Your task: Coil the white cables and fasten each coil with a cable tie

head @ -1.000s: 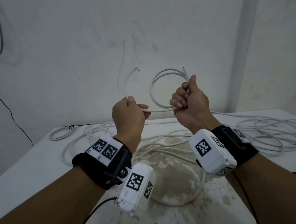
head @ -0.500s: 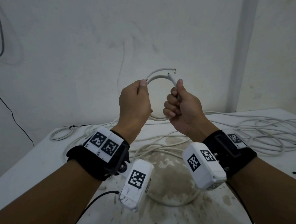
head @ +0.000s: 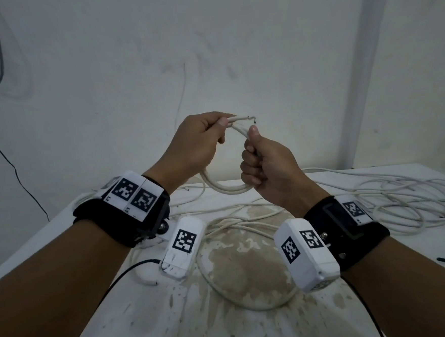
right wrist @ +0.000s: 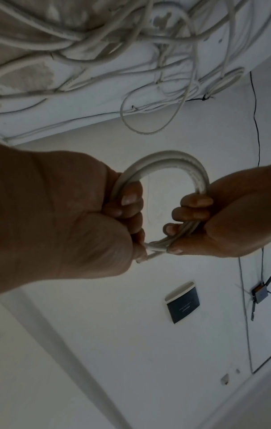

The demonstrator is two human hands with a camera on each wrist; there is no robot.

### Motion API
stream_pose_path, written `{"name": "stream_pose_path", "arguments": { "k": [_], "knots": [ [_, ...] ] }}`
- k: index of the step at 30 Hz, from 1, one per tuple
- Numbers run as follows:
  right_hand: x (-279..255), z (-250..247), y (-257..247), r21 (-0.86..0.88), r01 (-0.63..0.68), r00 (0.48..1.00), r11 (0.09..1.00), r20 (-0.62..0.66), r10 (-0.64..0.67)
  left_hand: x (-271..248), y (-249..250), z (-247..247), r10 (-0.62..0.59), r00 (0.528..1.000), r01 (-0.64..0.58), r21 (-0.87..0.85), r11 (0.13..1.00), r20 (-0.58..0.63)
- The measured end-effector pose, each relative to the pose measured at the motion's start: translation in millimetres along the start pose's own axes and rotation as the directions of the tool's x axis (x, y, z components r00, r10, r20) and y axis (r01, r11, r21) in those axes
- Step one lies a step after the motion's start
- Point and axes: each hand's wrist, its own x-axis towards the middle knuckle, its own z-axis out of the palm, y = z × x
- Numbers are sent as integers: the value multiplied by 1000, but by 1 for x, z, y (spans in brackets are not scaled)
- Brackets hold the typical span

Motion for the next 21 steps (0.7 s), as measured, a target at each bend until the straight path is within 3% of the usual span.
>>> {"name": "stream_pose_path", "arguments": {
  "k": [5, 8, 10, 13, 18, 21],
  "knots": [
    [1, 0, 5, -47, -5, 1000, 999, -18, 4, 0, 5, -9, 2, 987, -21, 117, 993, 161],
    [2, 1, 10, -75, -1, 1000, 997, -31, -1, -6, 10, -7, 56, 974, -118, 274, 954, 222],
    [2, 1, 13, -84, -5, 1000, 996, -30, 2, -6, 6, -4, 116, 975, -179, 367, 913, 188],
    [0, 0, 13, -69, -31, 999, 997, -22, 29, -1, -3, -1, 140, 984, -173, 388, 905, 113],
    [0, -1, 6, -33, -90, 996, 995, -5, 90, -3, -8, 2, 137, 990, -139, 304, 943, 29],
    [-1, 0, 4, -111, -45, 999, 993, 24, 48, 0, -14, 5, 57, 994, -38, 198, 979, -90]
  ]
}}
